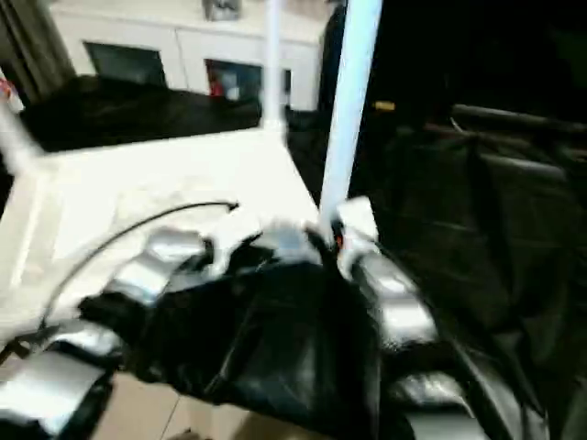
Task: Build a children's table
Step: Rotate leg to tighten
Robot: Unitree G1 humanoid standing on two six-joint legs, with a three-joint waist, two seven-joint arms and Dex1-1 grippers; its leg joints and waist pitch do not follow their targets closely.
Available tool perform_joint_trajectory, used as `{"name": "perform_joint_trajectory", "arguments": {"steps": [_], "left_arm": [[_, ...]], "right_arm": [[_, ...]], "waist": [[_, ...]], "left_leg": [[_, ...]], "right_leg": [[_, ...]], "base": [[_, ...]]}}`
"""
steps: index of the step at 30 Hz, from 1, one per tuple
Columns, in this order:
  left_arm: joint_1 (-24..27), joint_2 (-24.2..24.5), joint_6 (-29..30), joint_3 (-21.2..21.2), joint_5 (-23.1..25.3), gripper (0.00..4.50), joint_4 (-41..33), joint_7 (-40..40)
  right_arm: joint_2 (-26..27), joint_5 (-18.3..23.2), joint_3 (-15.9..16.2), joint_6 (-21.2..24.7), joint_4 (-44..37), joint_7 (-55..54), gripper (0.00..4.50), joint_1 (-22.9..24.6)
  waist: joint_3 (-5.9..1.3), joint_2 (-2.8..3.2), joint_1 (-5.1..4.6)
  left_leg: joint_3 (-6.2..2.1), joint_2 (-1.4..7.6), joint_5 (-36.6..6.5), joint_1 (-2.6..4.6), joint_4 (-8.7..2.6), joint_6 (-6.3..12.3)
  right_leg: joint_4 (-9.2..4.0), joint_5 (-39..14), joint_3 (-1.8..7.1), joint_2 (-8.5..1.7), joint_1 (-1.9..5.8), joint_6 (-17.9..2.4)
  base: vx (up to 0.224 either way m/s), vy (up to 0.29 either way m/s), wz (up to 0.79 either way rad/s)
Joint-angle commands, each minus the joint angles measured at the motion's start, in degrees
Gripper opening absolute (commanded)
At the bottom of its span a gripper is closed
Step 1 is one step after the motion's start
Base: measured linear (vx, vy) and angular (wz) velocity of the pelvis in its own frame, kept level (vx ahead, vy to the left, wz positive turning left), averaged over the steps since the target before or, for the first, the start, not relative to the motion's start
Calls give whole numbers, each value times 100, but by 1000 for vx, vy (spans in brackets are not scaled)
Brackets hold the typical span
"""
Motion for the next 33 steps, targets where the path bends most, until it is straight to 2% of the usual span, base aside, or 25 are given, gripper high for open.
{"name": "perform_joint_trajectory", "arguments": {"steps": [1, 3, 4, 7, 8, 9, 10, 12, 14, 16, 19, 22, 24, 26, 27, 28, 31, 33], "left_arm": [[-174, -364, 5, 90, -81, 0, -12, 585], [-167, -427, 2, 89, -100, 0, -32, 579], [-166, -445, -1, 85, -106, 0, -40, 578], [-109, -414, -118, 26, -148, 0, -131, 299], [-75, -357, -160, -4, -163, 0, -171, 140], [-37, -298, -237, -34, -183, 0, -216, -9], [16, -226, -293, -61, -236, 0, -284, -241], [90, -107, -393, -115, -294, 0, -383, -555], [215, 165, -530, -217, -375, 0, -543, -1169], [238, 287, -564, -236, -396, 0, -563, -1386], [267, 523, -637, -210, -505, 0, -596, -1885], [285, 652, -661, -165, -606, 0, -639, -2192], [297, 760, -667, -143, -669, 0, -664, -2422], [311, 844, -629, -131, -758, 0, -700, -2646], [316, 876, -606, -131, -794, 0, -715, -2733], [324, 903, -591, -130, -821, 0, -728, -2793], [336, 953, -573, -115, -857, 0, -738, -2918], [357, 985, -542, -103, -878, 0, -775, -3009]], "right_arm": [[507, -81, 439, 80, 334, 68, 267, 14], [573, -111, 471, -26, 419, 88, 267, -53], [599, -132, 475, -83, 475, 76, 323, -88], [604, -27, 448, -163, 481, 354, 343, -132], [532, -24, 489, -192, 412, 524, 358, -108], [451, -47, 534, -237, 378, 666, 358, -93], [343, -56, 578, -285, 312, 846, 384, -62], [163, -37, 644, -334, 202, 1180, 384, 0], [-294, 3, 824, -487, -30, 2028, 384, 158], [-502, 46, 889, -554, -159, 2453, 384, 244], [-915, 236, 999, -573, -510, 3432, 384, 445], [-1196, 373, 1089, -502, -754, 4086, 384, 585], [-1391, 459, 1160, -435, -903, 4497, 384, 666], [-1547, 534, 1242, -342, -1044, 4830, 384, 734], [-1608, 559, 1281, -298, -1105, 4960, 359, 762], [-1649, 560, 1320, -275, -1149, 5042, 359, 784], [-1723, 566, 1382, -213, -1238, 5216, 346, 828], [-1749, 567, 1405, -188, -1295, 5318, 320, 866]], "waist": [[-356, -1, -8], [-357, 3, 1], [-353, -5, 0], [-347, 3, 0], [-344, 44, -2], [-341, 24, -13], [-344, 14, -25], [-355, 16, -42], [-355, 7, -60], [-351, 7, -36], [-341, 46, 12], [-342, 54, 44], [-336, 27, 54], [-341, 27, 72], [-344, 30, 80], [-343, 13, 84], [-343, 18, 112], [-341, 18, 130]], "left_leg": [[-53, 140, -1000, 0, -328, 113], [-49, 140, -978, -7, -325, 172], [-46, 134, -991, -18, -323, 201], [-49, 140, -1083, -8, -333, 222], [-55, 150, -1137, 5, -340, 200], [-50, 145, -1172, 2, -340, 206], [-53, 141, -1186, -12, -340, 219], [-59, 149, -1113, -22, -331, 261], [-43, 143, -1011, -39, -310, 382], [-32, 148, -968, -44, -298, 458], [-27, 174, -1063, -30, -297, 467], [-32, 194, -1143, -18, -300, 459], [-29, 186, -1175, -16, -304, 436], [-29, 186, -1148, -16, -299, 456], [-31, 191, -1088, -19, -298, 478], [-28, 191, -1083, -20, -295, 484], [-33, 195, -1057, -18, -299, 467], [-33, 198, -1076, -14, -303, 438]], "right_leg": [[-444, -895, 283, -464, 308, -1072], [-438, -761, 287, -471, 319, -1097], [-439, -751, 286, -471, 328, -1094], [-459, -951, 286, -474, 324, -1059], [-467, -1024, 287, -483, 312, -1062], [-477, -1038, 284, -468, 315, -1056], [-470, -1022, 285, -470, 334, -1057], [-445, -827, 283, -472, 351, -1112], [-436, -624, 279, -464, 361, -1171], [-431, -606, 278, -460, 361, -1197], [-445, -800, 263, -454, 354, -1205], [-437, -854, 264, -455, 337, -1223], [-454, -978, 260, -457, 337, -1223], [-450, -980, 263, -458, 339, -1210], [-443, -914, 264, -453, 331, -1219], [-441, -911, 261, -453, 327, -1221], [-446, -1016, 260, -464, 320, -1186], [-454, -1094, 259, -468, 314, -1162]], "base": [[0, 0, 0], [0, 0, 0], [0, 0, 0], [0, 0, 0], [0, 0, 0], [0, 0, 0], [0, 0, 0], [0, 0, 0], [0, 0, 0], [0, 0, 0], [0, 0, 0], [0, 0, 0], [0, 0, 0], [0, 0, 0], [0, 0, 0], [0, 0, 0], [0, 0, 0], [0, 0, 0]]}}
